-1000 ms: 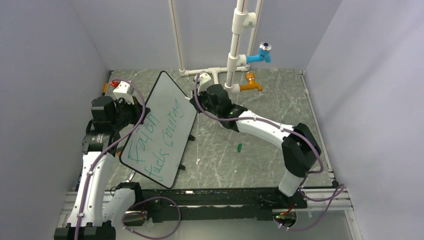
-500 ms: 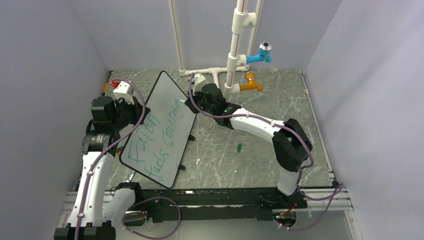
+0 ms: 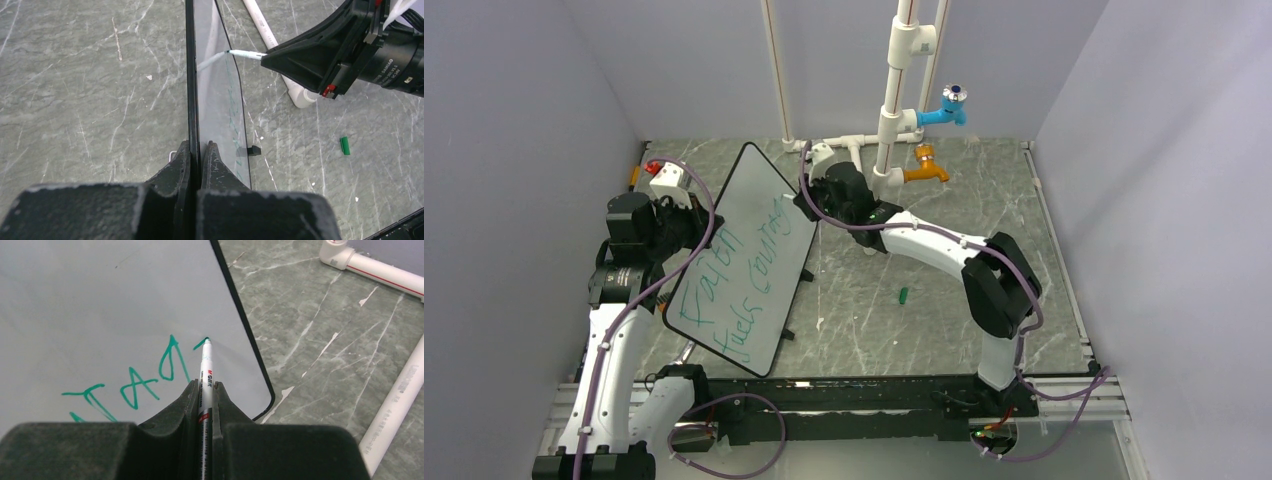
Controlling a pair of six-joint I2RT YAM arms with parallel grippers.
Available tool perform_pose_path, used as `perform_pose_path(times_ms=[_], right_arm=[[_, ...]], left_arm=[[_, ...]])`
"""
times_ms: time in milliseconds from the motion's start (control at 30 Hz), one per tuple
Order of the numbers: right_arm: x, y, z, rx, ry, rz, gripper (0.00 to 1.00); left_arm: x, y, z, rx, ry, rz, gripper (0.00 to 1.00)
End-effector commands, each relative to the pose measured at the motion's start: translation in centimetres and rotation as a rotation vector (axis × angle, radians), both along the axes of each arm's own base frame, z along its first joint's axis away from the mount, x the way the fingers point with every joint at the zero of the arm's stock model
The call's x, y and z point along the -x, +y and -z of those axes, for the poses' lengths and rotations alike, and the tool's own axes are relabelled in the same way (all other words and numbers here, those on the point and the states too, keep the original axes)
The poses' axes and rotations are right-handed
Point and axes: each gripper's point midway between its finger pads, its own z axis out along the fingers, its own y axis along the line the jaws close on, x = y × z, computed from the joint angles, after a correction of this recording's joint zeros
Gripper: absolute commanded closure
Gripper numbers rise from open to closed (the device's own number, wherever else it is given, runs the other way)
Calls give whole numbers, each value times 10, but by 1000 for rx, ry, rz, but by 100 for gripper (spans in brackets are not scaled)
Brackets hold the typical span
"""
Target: Write a sentence on the whiteboard
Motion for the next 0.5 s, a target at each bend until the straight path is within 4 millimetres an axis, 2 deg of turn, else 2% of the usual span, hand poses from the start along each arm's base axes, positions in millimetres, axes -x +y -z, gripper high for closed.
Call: perform_pose_path(times_ms=[0, 233, 467], right_arm=[[-13, 10, -20, -30, -40, -11, 100], [-19, 15, -25, -33, -47, -23, 100], [-11, 15, -30, -54, -38, -42, 100]], left_arm=[[22, 5, 60, -122, 167, 55, 100], [21, 5, 59, -122, 166, 57, 100], [20, 6, 58, -113, 163, 57, 100]])
